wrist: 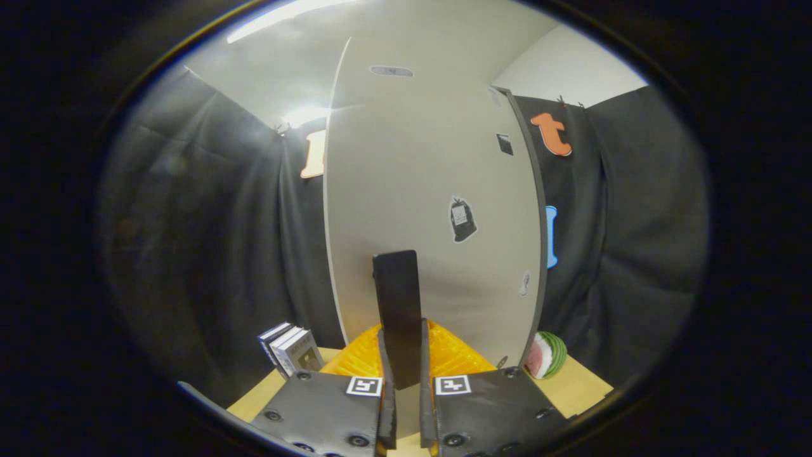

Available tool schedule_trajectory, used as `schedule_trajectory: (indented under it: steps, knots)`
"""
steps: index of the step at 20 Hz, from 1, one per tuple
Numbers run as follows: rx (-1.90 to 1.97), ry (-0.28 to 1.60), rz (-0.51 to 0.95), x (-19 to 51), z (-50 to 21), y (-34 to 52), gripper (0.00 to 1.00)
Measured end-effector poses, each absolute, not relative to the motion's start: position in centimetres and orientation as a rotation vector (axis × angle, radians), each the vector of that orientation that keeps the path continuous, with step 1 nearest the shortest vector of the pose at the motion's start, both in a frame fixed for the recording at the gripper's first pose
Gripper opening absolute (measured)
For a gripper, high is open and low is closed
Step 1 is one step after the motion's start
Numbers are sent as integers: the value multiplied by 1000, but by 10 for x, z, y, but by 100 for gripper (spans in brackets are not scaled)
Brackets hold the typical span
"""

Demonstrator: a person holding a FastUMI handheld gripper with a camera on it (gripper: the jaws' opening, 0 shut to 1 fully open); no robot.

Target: Open the shoe cabinet door, grab the shoes and put them into the shoe cabinet, then close the shoe cabinet door.

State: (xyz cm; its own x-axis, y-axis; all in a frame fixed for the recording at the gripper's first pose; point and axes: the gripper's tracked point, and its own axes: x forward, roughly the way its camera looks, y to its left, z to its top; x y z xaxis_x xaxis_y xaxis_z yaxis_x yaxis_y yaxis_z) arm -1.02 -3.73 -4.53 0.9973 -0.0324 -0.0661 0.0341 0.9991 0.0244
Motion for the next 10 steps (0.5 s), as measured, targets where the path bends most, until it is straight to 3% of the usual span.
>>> schedule_trajectory:
  steps: [10]
  knots:
    - [-15,87,20,-60,-36,-92,15]
